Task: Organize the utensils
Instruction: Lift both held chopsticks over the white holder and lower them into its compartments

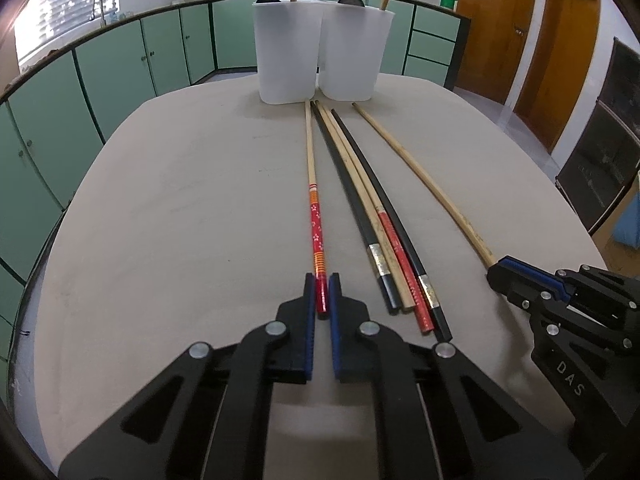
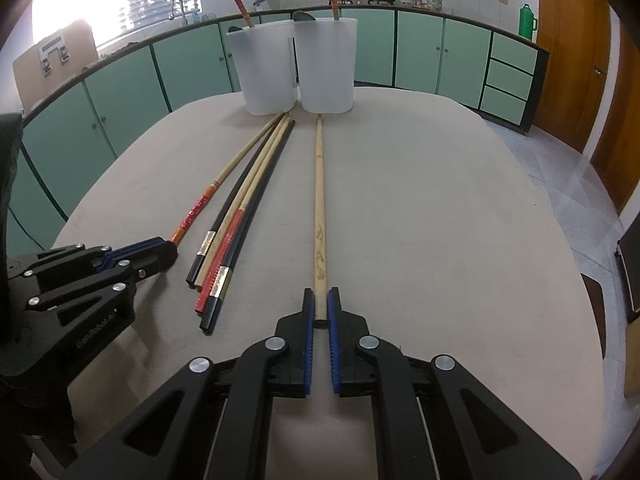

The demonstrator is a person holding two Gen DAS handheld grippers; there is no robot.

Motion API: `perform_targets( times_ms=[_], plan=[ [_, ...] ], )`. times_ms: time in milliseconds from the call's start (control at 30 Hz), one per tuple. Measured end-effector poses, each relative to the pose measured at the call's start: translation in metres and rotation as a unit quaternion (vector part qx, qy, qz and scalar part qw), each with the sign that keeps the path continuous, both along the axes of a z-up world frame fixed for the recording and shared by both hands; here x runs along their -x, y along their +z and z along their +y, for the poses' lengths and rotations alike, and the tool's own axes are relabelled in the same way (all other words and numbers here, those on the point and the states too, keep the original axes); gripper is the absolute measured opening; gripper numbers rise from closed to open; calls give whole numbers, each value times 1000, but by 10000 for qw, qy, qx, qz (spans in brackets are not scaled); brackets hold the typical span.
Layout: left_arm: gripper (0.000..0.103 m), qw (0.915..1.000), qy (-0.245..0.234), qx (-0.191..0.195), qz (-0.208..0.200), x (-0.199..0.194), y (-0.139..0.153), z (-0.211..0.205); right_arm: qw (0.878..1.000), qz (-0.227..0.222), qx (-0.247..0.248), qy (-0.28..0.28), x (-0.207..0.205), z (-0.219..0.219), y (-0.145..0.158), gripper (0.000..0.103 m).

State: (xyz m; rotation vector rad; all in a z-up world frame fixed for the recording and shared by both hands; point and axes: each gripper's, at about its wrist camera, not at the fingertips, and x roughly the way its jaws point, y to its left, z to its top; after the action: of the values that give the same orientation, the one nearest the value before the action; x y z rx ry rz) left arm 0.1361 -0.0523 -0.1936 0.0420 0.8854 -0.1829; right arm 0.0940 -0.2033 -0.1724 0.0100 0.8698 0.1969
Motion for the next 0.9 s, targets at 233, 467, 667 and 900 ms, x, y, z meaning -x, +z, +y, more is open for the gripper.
perform_targets(
  times_ms=[233,467,667,900],
  plan=[
    [5,9999,11,-75,-131,6,15,9,9999,-137,-31,-7,5,-4,11,7],
    [5,9988,-59,-85,-470,15,49,15,9989,-463,-26,41,7,-7,41,7],
    [5,9957,-89,-18,-926,22,88,20,9969,-786,-90,44,5,-11,71,7],
    [5,9902,-161,105,-1383,20,130,27,9928,-1177,-200,101,-2,-16,112,7]
  ],
)
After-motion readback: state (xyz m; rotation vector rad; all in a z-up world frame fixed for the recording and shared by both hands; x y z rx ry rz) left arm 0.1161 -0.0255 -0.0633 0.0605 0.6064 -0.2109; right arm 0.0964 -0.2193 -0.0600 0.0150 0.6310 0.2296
